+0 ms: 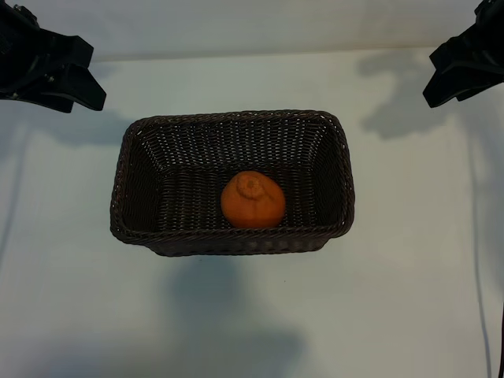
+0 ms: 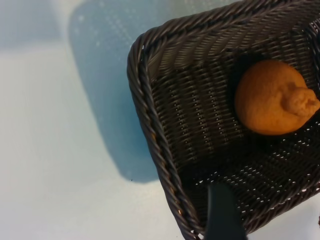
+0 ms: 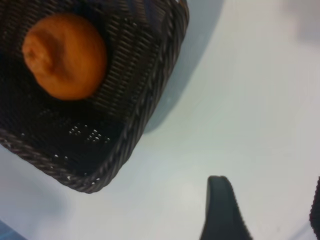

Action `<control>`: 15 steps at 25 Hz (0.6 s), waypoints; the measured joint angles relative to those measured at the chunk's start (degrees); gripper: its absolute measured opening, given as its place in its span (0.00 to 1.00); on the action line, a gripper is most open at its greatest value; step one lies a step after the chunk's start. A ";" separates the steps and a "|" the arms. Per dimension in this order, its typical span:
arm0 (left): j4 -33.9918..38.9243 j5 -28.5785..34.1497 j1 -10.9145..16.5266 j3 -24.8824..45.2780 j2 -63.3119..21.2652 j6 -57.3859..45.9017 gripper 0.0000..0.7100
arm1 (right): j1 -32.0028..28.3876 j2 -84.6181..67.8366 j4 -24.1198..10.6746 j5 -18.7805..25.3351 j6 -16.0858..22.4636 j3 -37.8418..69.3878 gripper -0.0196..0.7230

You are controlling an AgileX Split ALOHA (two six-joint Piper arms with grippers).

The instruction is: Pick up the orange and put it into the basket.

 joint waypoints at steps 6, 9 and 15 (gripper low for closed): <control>0.00 0.00 0.00 0.00 0.00 0.02 0.69 | 0.00 0.00 0.37 -0.04 -0.05 0.00 0.59; 0.00 0.00 0.00 0.00 0.00 0.02 0.69 | 0.00 0.00 0.42 -0.04 -0.05 0.00 0.59; 0.00 0.00 0.00 0.00 0.00 0.16 0.69 | -0.01 0.00 0.42 -0.04 0.00 0.00 0.58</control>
